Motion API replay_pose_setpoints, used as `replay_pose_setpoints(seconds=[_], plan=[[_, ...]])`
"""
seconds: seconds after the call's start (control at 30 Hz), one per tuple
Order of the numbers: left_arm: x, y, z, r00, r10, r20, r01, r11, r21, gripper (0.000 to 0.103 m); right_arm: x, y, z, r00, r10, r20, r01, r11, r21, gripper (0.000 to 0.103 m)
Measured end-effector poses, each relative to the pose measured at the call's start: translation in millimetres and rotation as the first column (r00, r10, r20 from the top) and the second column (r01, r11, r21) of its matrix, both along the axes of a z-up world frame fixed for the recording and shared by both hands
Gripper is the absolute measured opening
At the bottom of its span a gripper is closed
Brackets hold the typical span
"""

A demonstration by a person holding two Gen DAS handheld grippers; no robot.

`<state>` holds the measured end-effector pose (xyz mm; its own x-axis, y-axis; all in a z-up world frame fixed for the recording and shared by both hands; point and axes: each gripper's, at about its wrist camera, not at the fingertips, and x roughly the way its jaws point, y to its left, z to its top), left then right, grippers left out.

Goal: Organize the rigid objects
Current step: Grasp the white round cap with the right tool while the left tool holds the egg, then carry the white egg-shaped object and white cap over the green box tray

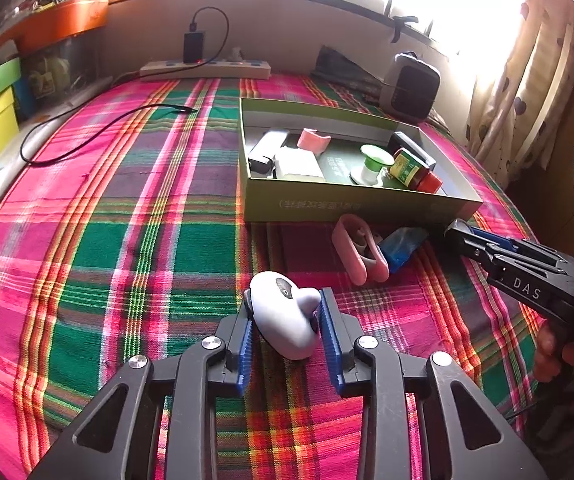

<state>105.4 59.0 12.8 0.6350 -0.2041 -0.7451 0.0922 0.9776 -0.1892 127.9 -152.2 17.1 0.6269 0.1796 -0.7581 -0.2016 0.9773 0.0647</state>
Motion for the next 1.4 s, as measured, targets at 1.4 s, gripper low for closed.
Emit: replay_pose_setpoints(seconds=[1.4], plan=[[2.8,-14.3,36.6,0.998,-0.036,0.058,0.034,0.999,0.026,0.028,-13.2,-9.9,32.4,0.996,0.032,0.079,-0.035,0.998,0.045,0.029]])
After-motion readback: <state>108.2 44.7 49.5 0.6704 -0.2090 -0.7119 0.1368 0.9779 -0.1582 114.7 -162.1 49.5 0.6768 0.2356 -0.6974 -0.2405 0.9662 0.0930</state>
